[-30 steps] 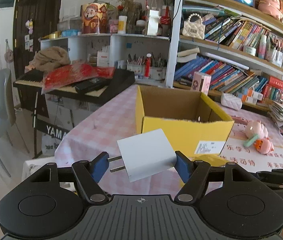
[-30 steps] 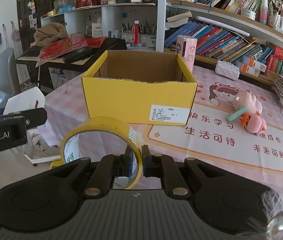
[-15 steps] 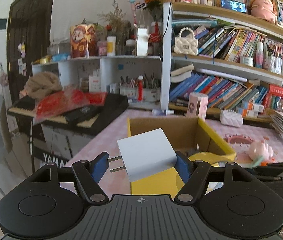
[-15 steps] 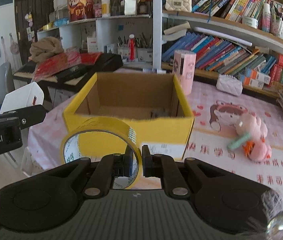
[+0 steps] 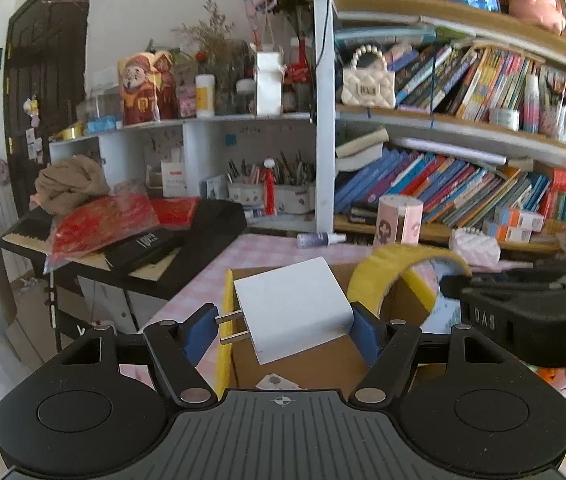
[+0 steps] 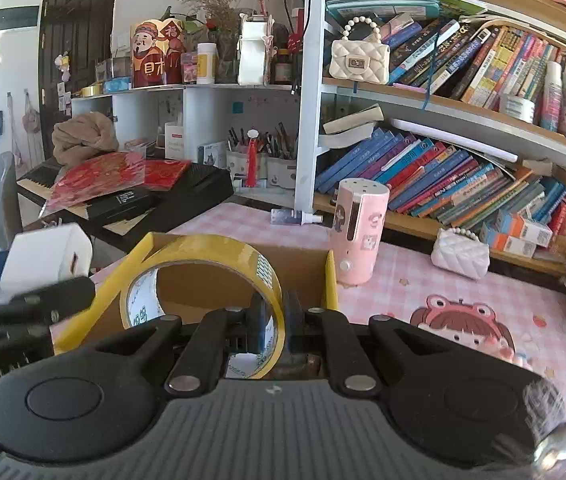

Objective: Organize objects
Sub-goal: 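Carry the tape roll and white charger with both grippers toward the yellow box, then lower both grippers into the yellow box and open them, releasing both items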

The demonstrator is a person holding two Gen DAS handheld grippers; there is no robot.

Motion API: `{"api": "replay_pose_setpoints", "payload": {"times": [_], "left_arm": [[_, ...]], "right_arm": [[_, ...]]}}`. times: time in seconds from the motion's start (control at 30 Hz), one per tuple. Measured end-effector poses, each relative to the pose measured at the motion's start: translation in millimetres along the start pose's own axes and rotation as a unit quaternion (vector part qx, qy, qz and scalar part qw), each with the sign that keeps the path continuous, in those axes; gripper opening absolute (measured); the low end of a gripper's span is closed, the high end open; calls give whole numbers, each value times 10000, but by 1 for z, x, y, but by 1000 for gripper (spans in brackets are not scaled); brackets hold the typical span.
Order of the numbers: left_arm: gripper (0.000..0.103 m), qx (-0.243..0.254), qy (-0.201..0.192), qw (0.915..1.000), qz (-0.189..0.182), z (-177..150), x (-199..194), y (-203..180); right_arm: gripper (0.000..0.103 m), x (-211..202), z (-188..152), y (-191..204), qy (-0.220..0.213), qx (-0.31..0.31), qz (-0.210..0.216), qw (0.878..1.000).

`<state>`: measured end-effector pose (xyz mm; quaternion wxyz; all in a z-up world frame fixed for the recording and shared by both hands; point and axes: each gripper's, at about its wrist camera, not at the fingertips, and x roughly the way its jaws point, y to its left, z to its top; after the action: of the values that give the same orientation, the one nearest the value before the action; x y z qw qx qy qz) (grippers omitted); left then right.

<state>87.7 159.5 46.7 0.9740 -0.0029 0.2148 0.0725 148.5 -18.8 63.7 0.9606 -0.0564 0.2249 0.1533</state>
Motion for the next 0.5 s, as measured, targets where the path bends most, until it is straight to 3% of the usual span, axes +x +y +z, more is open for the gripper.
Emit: {"api": "replay_pose_setpoints", "payload": {"times": [0.23,0.5], "left_arm": [[71,49,584,9983,34,-5,41,-8],[71,28,1085,9941,76,-14,69,-11]], "right_arm": [[9,40,5,-3,224,-362,175,9989],[9,91,3,11,855,-1050,522,9894]]}}
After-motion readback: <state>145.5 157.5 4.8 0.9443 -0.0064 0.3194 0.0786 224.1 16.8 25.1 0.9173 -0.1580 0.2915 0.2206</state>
